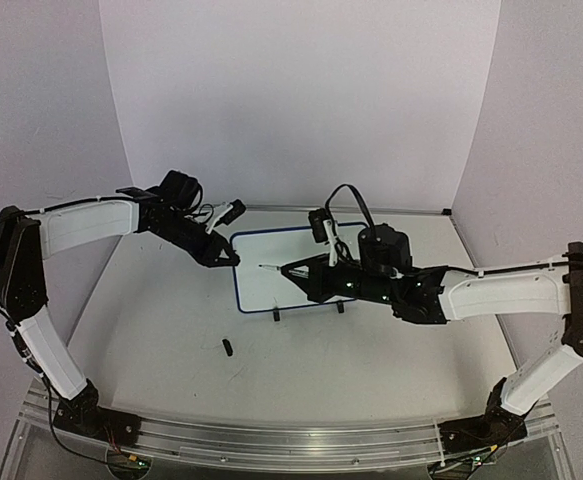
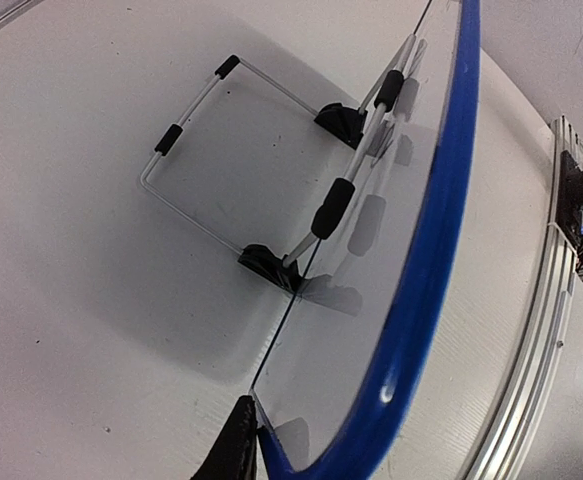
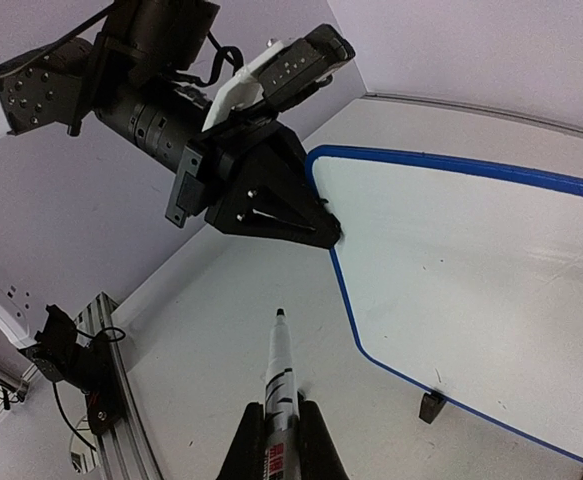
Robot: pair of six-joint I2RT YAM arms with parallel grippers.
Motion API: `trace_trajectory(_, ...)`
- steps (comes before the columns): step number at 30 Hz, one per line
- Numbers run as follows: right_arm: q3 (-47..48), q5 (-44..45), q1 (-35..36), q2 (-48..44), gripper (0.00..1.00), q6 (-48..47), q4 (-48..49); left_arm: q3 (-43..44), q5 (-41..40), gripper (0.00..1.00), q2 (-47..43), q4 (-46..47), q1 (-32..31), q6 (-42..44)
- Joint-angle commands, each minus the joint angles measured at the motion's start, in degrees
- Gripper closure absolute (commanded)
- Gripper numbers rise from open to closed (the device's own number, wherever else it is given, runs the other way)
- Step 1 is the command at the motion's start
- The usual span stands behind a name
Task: Write a sentence on the whiteboard
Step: Hold the whiteboard at the center of the board.
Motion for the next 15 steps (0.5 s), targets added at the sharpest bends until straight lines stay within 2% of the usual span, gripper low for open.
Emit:
trace_trajectory(1, 2.9, 2.6, 0.1, 1.8, 1.0, -1.0, 3.6, 0.5, -1.0, 0.86, -1.1, 0.3, -0.1, 1.9)
trace_trajectory(6, 5.8, 5.7, 1.0, 4.8, 1.0, -3.2, 3.2, 0.1, -0.9, 0.87, -1.2, 0.8, -0.1, 2.1)
trace_trajectory(13, 9.7, 10.6, 2.6, 8.6, 1.0, -6.1, 3.2, 0.2, -0.1, 1.0, -0.6, 0.7, -0.2, 2.5)
trace_trajectory(15, 10.7, 11.4, 2.7, 9.6, 1.0, -6.2, 3.2, 0.1, -0.1, 1.0, -0.4, 0.8, -0.1, 2.5)
